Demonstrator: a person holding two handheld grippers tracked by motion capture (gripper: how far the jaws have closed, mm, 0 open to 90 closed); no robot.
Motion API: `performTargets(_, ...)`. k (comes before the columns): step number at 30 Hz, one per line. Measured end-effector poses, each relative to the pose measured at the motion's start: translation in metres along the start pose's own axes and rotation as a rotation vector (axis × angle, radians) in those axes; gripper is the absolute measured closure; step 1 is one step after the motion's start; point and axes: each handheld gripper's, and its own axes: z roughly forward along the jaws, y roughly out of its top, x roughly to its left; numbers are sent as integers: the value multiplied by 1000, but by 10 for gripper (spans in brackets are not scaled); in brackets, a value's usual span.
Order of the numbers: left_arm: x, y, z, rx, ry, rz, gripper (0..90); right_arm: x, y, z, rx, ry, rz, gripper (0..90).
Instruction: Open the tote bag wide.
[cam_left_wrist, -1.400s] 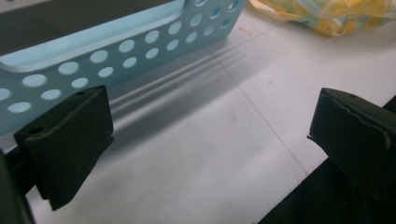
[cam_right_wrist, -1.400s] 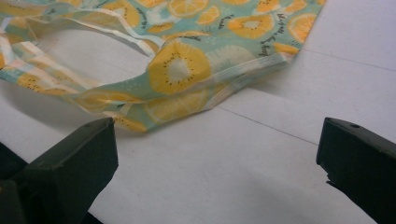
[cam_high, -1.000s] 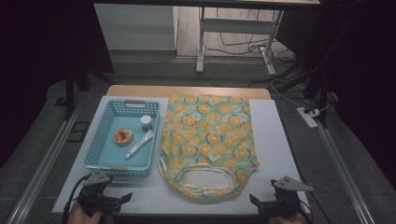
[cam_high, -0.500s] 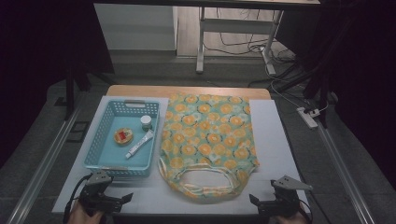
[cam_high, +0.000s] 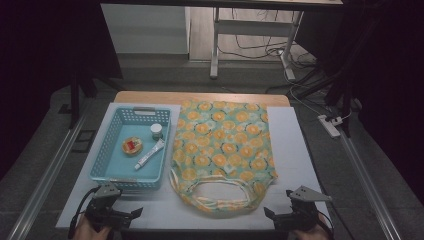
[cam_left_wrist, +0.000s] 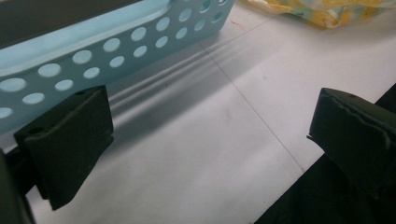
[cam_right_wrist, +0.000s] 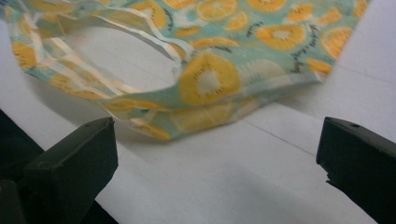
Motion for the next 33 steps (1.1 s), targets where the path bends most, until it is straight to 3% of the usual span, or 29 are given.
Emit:
performTargets(12,0,0,1,5,1,6,2,14,21,9,-6,96,-70,0)
performTargets(17,0,0,1,7,1,5,2,27,30,20,46,118,-109,0)
performTargets(22,0,0,1,6,-2,3,2,39,38,33,80,188,-119,0)
performTargets(33,0,0,1,7,-3,3,2,66,47,59,142,244,-193,0)
